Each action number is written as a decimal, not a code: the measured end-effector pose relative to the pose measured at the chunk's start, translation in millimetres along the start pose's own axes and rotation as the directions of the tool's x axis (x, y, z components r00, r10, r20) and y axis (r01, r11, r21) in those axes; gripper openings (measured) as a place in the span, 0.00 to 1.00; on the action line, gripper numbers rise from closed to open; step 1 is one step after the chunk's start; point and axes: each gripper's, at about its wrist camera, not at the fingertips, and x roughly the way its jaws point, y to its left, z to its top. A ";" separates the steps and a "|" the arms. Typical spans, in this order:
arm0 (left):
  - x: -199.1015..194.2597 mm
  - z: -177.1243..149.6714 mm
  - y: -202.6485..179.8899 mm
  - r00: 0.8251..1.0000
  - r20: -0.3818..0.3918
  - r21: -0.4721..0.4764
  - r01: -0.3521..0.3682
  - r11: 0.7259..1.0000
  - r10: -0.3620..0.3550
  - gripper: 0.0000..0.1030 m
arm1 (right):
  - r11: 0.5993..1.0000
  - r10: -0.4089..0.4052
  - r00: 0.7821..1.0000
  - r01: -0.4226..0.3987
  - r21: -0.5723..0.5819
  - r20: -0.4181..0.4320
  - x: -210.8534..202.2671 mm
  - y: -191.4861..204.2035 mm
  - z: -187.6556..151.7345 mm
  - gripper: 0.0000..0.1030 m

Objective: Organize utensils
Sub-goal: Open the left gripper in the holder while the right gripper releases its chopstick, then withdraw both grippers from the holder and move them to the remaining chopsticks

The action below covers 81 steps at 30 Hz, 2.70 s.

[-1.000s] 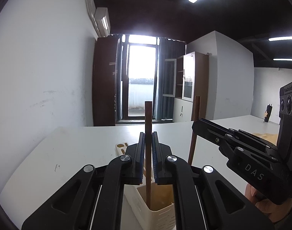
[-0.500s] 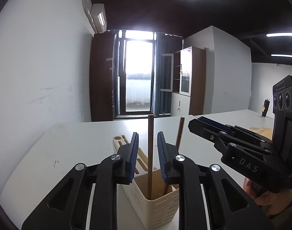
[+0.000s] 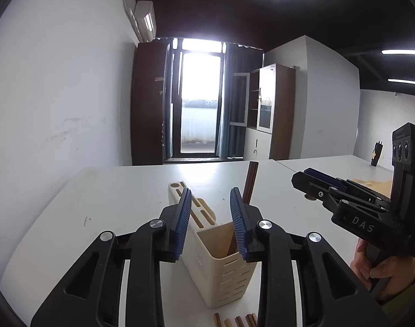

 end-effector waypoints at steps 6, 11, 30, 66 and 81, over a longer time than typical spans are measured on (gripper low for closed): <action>-9.8 -6.5 -3.2 0.999 -0.052 0.002 0.002 1.000 -0.002 0.38 | 0.999 -0.046 0.999 0.046 -0.002 -0.020 -16.3 6.9 -3.4 0.45; -16.9 -16.1 -8.5 0.994 -0.106 0.010 -0.004 1.000 0.005 0.42 | 0.997 -0.074 0.996 0.075 0.012 -0.052 -34.2 13.0 -18.3 0.50; -19.8 -67.8 -7.2 0.926 -0.378 -0.044 -0.014 0.999 -0.004 0.44 | 0.991 -0.130 0.959 0.130 -0.020 -0.252 -63.2 38.4 -65.1 0.57; 71.3 -141.7 -2.0 0.671 -0.740 -0.036 0.012 0.999 -0.035 0.42 | 0.964 -0.083 0.671 0.242 0.111 -0.737 12.8 -1.2 -142.4 0.58; 95.4 -156.0 -6.2 0.632 -0.774 -0.011 0.007 1.000 -0.013 0.35 | 0.954 -0.108 0.604 0.285 0.088 -0.790 42.3 -4.8 -171.1 0.45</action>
